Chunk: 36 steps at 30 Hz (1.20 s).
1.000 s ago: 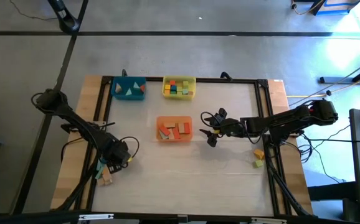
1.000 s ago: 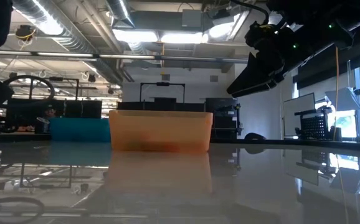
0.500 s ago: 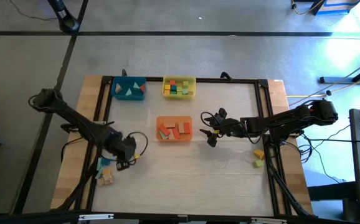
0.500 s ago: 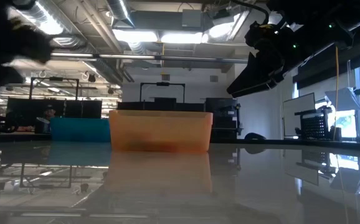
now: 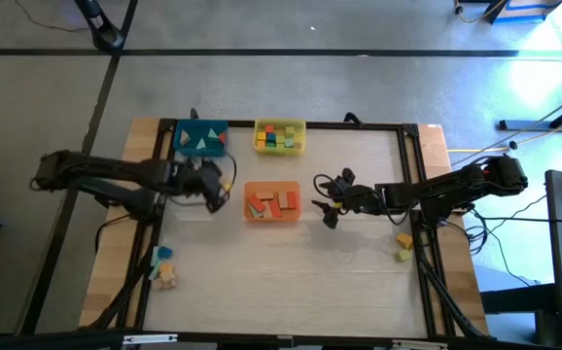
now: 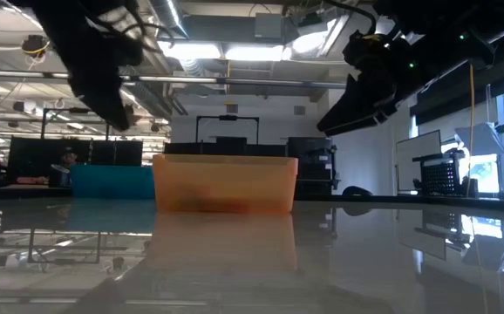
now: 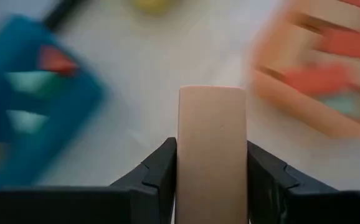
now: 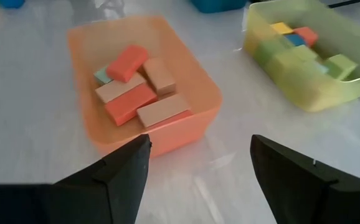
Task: Sort blocks by size
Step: Put the brown triangle block into the blue bin
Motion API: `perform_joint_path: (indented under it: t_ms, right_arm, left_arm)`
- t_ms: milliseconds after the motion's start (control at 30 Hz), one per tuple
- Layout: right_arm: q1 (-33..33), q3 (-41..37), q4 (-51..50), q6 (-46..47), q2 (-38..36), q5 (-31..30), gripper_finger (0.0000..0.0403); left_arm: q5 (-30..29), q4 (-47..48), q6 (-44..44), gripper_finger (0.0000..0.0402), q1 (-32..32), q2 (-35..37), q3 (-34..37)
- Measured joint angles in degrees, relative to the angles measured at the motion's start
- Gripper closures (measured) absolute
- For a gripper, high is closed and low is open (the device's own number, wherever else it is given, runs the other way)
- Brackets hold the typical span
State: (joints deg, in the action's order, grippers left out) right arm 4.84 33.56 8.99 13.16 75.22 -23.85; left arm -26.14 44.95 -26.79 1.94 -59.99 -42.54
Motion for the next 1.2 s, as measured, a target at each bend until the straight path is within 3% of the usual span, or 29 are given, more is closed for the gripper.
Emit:
perform_joint_path:
  t_ms: [100, 233, 533, 867, 1033, 1200]
  right_arm:
    - [0.0, 0.0, 0.31, -0.01, 0.0, -1.37, 0.0127]
    - [0.0, 0.0, 0.31, -0.01, -0.02, -1.62, 0.0127]
    - [0.0, 0.0, 0.25, -0.01, 0.0, -2.16, 0.0127]
    - [0.0, 0.0, -0.1, -0.01, -0.02, -2.13, 0.0127]
    - [0.0, 0.0, -0.1, -0.01, -0.01, -2.11, 0.0127]
    - [0.0, 0.0, -0.1, -0.01, -0.02, -2.11, 0.0127]
  left_arm:
    - [-4.51, -1.93, 2.66, 0.0275, 7.73, 0.0, 0.0]
    - [-5.59, -7.82, 7.58, 0.0273, 18.23, 0.0, 0.69]
    - [-0.22, -20.56, 12.21, 0.0271, 35.93, -6.99, 2.0]
    - [2.34, -26.56, 17.57, 0.0253, 44.16, -16.86, 2.03]
    - [6.47, -27.03, 17.92, 0.0204, 46.34, -17.24, 2.03]
    - [7.04, -24.16, 17.89, 0.0174, 45.53, -14.76, 1.43]
